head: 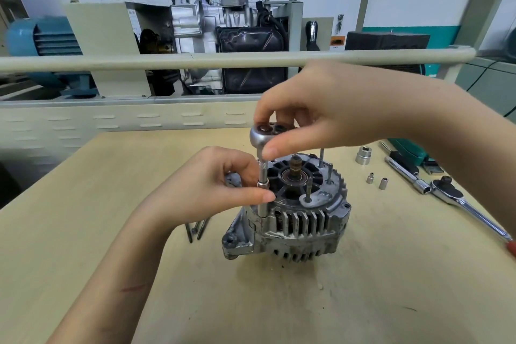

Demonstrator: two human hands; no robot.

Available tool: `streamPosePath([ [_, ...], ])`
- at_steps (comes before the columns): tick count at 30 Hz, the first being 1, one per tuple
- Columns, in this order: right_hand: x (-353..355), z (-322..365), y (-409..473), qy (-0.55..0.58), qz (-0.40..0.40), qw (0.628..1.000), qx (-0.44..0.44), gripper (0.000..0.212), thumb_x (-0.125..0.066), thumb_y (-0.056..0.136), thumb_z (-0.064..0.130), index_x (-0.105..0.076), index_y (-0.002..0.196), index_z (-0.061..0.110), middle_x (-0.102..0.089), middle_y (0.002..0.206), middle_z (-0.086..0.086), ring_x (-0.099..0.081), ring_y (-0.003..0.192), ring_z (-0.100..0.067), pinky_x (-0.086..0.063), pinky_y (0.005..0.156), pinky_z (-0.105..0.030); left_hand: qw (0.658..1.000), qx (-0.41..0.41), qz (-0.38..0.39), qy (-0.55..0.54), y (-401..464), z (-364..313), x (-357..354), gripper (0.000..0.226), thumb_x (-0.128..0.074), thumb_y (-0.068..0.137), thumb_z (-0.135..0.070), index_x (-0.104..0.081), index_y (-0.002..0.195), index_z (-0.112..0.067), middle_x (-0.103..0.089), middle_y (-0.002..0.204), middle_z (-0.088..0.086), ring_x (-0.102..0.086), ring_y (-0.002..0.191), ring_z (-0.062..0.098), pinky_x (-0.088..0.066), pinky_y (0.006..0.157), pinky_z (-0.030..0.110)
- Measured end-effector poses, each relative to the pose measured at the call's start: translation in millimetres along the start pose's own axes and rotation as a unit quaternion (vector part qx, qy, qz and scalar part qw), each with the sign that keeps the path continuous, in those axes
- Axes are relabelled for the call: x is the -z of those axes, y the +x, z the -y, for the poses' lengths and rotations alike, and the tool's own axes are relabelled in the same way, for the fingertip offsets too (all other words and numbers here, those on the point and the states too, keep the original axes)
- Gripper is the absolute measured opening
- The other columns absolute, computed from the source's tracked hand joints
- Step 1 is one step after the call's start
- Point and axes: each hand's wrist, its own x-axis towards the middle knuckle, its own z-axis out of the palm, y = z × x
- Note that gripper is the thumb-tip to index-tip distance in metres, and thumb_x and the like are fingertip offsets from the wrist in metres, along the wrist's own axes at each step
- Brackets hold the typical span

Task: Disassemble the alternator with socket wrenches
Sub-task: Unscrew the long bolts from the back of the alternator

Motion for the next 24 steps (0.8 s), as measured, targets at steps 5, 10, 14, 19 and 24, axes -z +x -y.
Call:
streamPosePath([
  [5,2.8,-0.2,-2.6,0.021,0.019,1.0,0.001,0.04,-0.05,0.073,0.05,-0.062,0.104,0.028,-0.063,0.088,0.012,-0.057,0.082,-0.006,-0.044,0.075,-0.028,0.998,0.012,0.052,-0.022,-2.0,-1.2,-2.2,0.028,-0.066,0.07,-0.039,-0.073,0.079,-0.013,-0.071,0.085,-0.01,-0.065,0.078,0.003,-0.049,0.07,0.016],
  [10,2.7,0.2,-5.2,0.016,0.003,1.0,-0.009,0.055,-0.046,0.064,0.063,-0.066,0.095,0.021,-0.062,0.077,0.01,-0.054,0.074,-0.004,-0.044,0.068,-0.021,0.999,-0.029,0.016,0.03,-2.7,-0.8,-4.5,0.057,-0.068,0.068,-0.05,-0.055,0.06,0.004,-0.06,0.073,0.026,-0.056,0.073,0.038,-0.043,0.068,0.043],
  [14,0.9,-1.7,-5.8,-0.019,-0.001,1.0,-0.016,0.063,-0.038,0.06,0.069,-0.063,0.083,0.017,-0.05,0.058,0.008,-0.047,0.062,-0.006,-0.037,0.057,-0.016,0.999,-0.029,0.002,0.025,0.7,-0.2,-7.6,0.054,-0.063,0.065,-0.055,-0.051,0.056,-0.003,-0.05,0.06,0.018,-0.049,0.063,0.034,-0.04,0.058,0.038],
  [19,1.5,-6.2,-6.0,0.002,0.012,1.0,-0.004,0.044,-0.047,0.073,0.055,-0.065,0.096,0.022,-0.062,0.078,0.009,-0.054,0.073,-0.007,-0.042,0.067,-0.024,0.998,0.003,0.066,-0.006,0.0,-0.5,-3.3,0.034,-0.066,0.071,-0.044,-0.073,0.081,-0.013,-0.07,0.087,-0.016,-0.064,0.08,-0.001,-0.046,0.068,0.01],
  [24,4.1,-7.6,-7.2,0.031,0.019,0.999,0.01,0.035,-0.055,0.08,0.041,-0.065,0.108,0.022,-0.066,0.095,0.014,-0.057,0.086,0.0,-0.043,0.077,-0.017,0.997,-0.038,0.055,0.035,0.2,-3.7,-2.5,0.026,-0.068,0.074,-0.029,-0.069,0.069,-0.004,-0.069,0.077,-0.003,-0.061,0.075,0.013,-0.046,0.071,0.019],
])
